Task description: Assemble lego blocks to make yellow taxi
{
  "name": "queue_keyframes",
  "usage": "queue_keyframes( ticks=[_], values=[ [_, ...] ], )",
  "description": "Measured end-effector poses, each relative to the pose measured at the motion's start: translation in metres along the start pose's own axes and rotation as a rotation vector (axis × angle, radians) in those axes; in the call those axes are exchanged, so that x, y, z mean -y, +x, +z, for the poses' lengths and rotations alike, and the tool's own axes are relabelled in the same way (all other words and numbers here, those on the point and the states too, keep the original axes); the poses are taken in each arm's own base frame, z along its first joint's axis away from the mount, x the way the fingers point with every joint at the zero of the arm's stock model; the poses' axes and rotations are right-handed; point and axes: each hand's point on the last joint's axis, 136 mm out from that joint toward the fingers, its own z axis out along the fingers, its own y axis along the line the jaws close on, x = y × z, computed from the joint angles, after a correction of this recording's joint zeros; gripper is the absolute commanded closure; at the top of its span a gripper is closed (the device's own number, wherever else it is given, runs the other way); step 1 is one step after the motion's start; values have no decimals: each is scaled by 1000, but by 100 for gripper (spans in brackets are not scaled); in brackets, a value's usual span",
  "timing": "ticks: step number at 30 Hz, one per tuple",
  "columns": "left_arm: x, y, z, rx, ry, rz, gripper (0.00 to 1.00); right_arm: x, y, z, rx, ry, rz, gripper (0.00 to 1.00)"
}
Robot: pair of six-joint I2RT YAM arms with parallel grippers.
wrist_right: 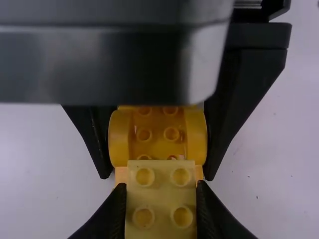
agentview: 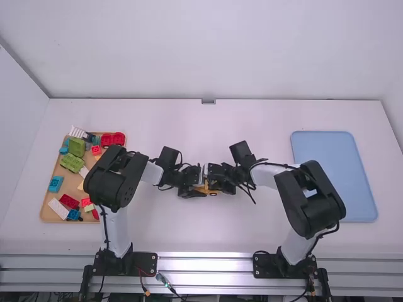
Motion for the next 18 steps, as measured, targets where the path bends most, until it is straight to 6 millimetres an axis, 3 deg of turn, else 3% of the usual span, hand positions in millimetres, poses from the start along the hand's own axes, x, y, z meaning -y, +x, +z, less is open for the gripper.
queue_keyframes(
  ticks=[5, 18],
  values=[
    [0, 0, 0, -1, 1, -1, 58, 0, 0, 0, 2, 0, 0, 76],
    [0, 0, 0, -1, 1, -1, 58, 0, 0, -1, -1, 0, 1, 77]
  ],
)
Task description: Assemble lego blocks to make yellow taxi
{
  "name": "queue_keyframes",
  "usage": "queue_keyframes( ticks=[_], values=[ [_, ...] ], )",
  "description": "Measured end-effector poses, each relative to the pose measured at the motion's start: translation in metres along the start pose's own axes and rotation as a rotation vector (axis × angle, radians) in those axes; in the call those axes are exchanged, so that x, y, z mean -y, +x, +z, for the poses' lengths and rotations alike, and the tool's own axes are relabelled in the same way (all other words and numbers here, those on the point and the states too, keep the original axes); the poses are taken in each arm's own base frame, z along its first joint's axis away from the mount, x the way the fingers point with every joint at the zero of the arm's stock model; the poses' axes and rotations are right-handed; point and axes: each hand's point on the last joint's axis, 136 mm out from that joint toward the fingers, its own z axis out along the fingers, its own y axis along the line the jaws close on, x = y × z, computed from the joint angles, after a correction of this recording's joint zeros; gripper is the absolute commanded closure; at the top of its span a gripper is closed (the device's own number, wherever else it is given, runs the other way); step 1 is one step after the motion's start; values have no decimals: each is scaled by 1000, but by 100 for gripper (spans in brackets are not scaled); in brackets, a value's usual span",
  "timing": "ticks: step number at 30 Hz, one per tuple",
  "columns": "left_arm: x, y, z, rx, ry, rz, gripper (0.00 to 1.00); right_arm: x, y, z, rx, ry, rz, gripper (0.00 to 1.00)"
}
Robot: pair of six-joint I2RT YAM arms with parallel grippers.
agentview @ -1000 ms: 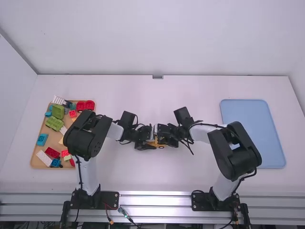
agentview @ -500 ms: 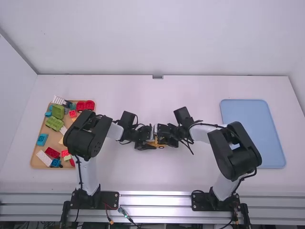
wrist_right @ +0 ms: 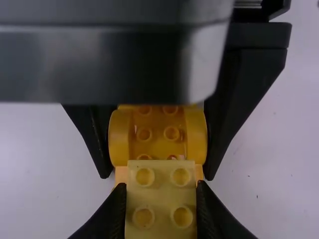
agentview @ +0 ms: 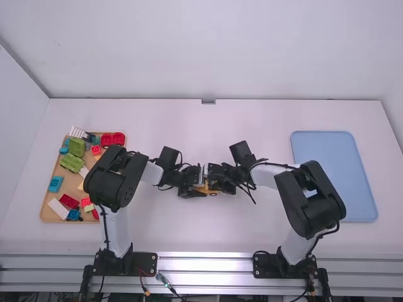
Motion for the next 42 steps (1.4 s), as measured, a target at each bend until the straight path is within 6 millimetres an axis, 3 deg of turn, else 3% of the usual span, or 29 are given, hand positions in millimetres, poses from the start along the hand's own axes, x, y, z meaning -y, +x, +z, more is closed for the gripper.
queue_keyframes(
  ticks=[18, 29, 33, 42],
  values=[
    [0, 0, 0, 1, 0, 1, 59, -1, 2, -2, -4, -3, 13, 75],
    [0, 0, 0, 1, 0, 0, 59, 4, 4, -6, -12, 17, 24, 50],
    [0, 0, 0, 2, 2, 1, 59, 9, 5, -8, -13, 37, 22, 33],
    [1, 0, 0, 3, 5, 2, 59, 16, 4, -9, -4, 60, 11, 22]
  ],
)
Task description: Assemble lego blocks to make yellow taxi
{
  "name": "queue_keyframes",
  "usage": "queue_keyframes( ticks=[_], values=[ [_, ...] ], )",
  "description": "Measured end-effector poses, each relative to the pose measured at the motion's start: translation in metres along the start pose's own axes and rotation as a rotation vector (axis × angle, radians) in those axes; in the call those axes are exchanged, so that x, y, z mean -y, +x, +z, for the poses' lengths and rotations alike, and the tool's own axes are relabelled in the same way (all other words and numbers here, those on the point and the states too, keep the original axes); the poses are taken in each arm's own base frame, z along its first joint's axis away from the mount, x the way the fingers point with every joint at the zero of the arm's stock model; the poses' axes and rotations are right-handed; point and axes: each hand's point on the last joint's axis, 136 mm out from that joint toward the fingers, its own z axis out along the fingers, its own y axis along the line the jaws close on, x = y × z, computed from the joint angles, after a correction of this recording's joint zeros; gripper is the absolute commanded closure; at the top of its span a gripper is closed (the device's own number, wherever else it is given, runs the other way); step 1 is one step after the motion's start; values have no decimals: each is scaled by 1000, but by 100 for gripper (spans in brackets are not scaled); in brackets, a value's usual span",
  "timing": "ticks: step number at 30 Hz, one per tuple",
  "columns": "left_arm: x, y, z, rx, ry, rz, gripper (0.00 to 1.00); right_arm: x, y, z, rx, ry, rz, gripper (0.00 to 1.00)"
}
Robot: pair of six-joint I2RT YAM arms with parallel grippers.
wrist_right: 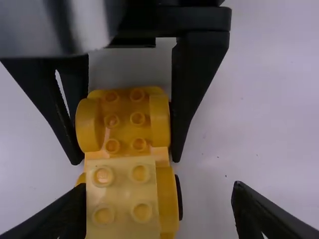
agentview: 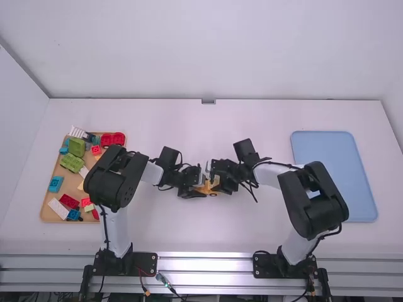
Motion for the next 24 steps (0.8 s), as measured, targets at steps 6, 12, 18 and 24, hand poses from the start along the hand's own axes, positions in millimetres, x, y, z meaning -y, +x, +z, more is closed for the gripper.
queue_keyframes(
  ticks=[6, 12, 18, 24],
  values=[
    [1, 0, 0, 2, 3, 1, 59, 2, -1, -1, 4, 8, -6, 15],
    [1, 0, 0, 2, 4, 2, 60, 4, -8, -7, 21, 20, -18, 4],
    [2, 0, 0, 4, 6, 1, 60, 3, -18, -13, 60, 17, -31, 1],
    [2, 0, 0, 4, 6, 2, 61, 1, -22, -15, 91, -1, -25, 13]
  ],
)
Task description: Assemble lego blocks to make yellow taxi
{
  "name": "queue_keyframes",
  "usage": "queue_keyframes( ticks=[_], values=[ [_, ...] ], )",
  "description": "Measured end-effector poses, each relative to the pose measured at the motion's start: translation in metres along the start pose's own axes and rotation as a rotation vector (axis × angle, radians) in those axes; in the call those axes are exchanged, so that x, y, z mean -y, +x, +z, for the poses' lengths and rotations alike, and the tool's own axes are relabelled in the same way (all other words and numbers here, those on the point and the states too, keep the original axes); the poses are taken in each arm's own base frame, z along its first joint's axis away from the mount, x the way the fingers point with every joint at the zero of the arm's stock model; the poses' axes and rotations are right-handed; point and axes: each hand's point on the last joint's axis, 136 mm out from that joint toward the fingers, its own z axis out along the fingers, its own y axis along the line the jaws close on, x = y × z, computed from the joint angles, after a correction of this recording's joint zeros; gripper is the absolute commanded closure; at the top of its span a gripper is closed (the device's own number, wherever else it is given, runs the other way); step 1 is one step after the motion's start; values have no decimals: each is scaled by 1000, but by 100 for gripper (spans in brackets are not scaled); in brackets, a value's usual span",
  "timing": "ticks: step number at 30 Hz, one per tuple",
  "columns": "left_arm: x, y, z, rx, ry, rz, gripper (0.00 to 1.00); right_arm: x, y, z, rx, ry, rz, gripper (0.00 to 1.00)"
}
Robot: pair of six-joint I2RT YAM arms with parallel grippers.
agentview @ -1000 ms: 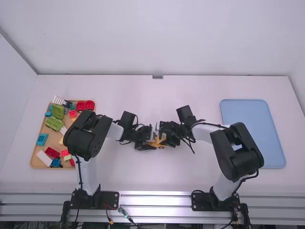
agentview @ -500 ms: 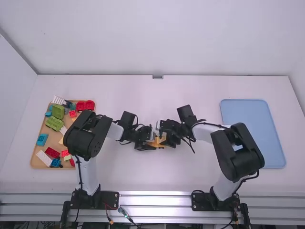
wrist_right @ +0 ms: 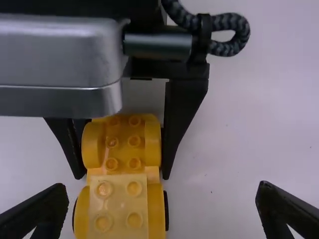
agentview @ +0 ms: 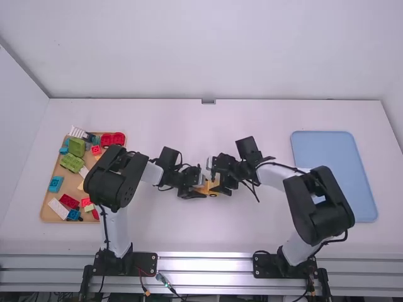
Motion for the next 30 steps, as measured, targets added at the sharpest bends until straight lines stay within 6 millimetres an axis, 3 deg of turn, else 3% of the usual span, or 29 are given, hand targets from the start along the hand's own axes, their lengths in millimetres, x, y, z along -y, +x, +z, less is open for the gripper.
queue_keyframes(
  ticks=[1, 2, 3, 13, 19, 30],
  values=[
    [0, 0, 0, 0, 0, 0, 60, 0, 0, -2, 10, -2, 8, 28],
    [0, 0, 0, 0, 0, 0, 60, 1, 0, -2, 15, -3, 7, 52],
    [0, 0, 0, 0, 0, 0, 61, 1, 0, -5, 24, -6, 17, 98],
    [0, 0, 0, 0, 0, 0, 62, -1, 5, -17, 44, -22, 51, 100],
    [0, 0, 0, 0, 0, 0, 62, -8, 14, -6, 32, -63, 74, 100],
    [0, 0, 0, 1, 1, -1, 62, -25, 11, 11, -29, -103, 55, 100]
  ],
)
